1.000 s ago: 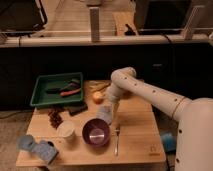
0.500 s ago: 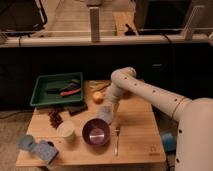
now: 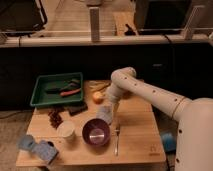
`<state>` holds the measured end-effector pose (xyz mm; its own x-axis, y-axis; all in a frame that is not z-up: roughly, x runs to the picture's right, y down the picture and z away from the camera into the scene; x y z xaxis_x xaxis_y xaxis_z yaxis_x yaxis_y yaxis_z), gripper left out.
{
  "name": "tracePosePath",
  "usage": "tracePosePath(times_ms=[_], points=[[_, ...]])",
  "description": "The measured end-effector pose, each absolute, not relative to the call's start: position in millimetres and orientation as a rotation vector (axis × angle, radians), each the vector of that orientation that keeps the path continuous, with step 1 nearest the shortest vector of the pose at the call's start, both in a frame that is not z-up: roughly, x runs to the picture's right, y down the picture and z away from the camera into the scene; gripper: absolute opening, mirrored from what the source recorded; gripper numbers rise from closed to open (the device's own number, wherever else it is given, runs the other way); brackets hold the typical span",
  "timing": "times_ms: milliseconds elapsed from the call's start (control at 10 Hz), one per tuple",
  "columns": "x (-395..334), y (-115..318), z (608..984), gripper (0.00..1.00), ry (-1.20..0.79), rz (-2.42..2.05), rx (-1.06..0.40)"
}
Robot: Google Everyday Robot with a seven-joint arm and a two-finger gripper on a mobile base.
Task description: Place towel in table surface
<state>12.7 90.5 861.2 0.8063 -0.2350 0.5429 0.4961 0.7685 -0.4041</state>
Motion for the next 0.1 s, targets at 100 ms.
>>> tracePosePath(times_ms=[100], points=[[12.7, 90.4, 861.2, 0.80, -0.490, -0.414, -0.566]])
